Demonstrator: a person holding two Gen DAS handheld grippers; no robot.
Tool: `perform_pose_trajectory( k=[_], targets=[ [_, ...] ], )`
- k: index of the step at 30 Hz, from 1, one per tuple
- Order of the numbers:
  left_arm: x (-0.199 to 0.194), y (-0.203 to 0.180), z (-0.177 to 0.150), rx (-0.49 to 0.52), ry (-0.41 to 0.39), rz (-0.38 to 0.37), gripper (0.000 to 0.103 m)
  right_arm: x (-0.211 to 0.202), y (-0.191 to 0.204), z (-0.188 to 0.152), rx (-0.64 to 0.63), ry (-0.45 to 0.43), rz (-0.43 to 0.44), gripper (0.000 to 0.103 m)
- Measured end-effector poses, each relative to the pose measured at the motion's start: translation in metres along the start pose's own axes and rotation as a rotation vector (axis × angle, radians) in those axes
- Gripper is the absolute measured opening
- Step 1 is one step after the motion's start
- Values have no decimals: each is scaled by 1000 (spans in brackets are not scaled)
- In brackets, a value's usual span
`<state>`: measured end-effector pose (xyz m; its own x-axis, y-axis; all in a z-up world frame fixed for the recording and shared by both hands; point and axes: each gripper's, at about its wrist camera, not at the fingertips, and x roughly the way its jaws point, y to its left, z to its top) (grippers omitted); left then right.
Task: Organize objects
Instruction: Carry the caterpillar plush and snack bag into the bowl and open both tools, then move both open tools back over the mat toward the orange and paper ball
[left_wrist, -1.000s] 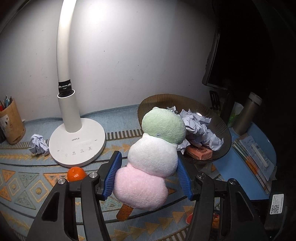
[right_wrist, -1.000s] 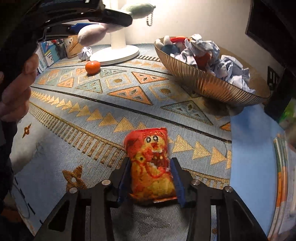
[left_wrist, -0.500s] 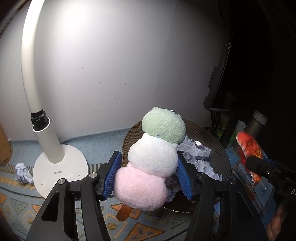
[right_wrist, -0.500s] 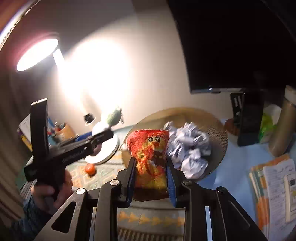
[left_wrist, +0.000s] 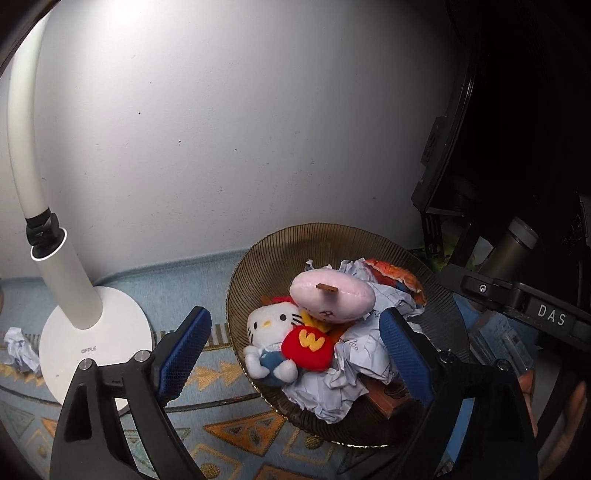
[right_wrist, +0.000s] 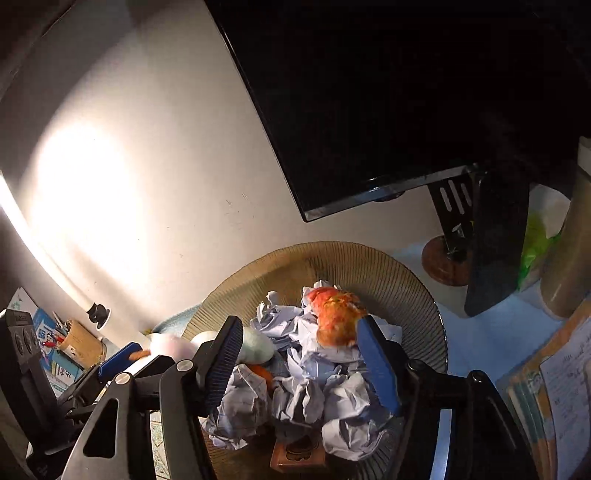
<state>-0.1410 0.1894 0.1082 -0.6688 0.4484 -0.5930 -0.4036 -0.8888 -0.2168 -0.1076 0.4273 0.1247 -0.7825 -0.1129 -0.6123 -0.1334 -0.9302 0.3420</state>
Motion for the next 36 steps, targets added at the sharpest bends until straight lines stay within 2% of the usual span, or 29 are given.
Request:
perform_pose_trajectory(
  k=[5, 9, 11, 14, 16, 20, 24, 29, 31, 36],
  targets=[
    [-67, 16, -19, -36, -79, 19, 92, -41, 20, -24, -17, -5, 51, 63],
    [-134, 32, -32, 5, -135, 156, 92, -81, 69, -48, -149, -88, -83, 63],
    [-165, 46, -39, 17, -154, 246, 92, -98, 94, -59, -200, -99, -54, 63],
    [-205, 72, -53, -19, -191, 304, 93, -114, 123, -75, -224, -104, 24, 63],
    [-221, 88, -66, -32, -200, 363, 98, -112, 143, -94, -255, -79, 55, 63],
    [-215, 130, -101, -96, -130, 448, 98, -70, 165, -145, -308, 15, 80, 63],
    [-183, 167, -136, -174, -73, 487, 98, -15, 169, -184, -341, 91, 18, 63],
    [-158, 187, -161, -283, -21, 434, 98, 14, 168, -201, -341, 124, 28, 63],
    [-151, 193, -166, -333, 26, 448, 98, 19, 168, -206, -353, 117, 2, 64],
    [-155, 197, -168, -363, 1, 458, 98, 21, 174, -209, -383, 107, -34, 66]
  ],
)
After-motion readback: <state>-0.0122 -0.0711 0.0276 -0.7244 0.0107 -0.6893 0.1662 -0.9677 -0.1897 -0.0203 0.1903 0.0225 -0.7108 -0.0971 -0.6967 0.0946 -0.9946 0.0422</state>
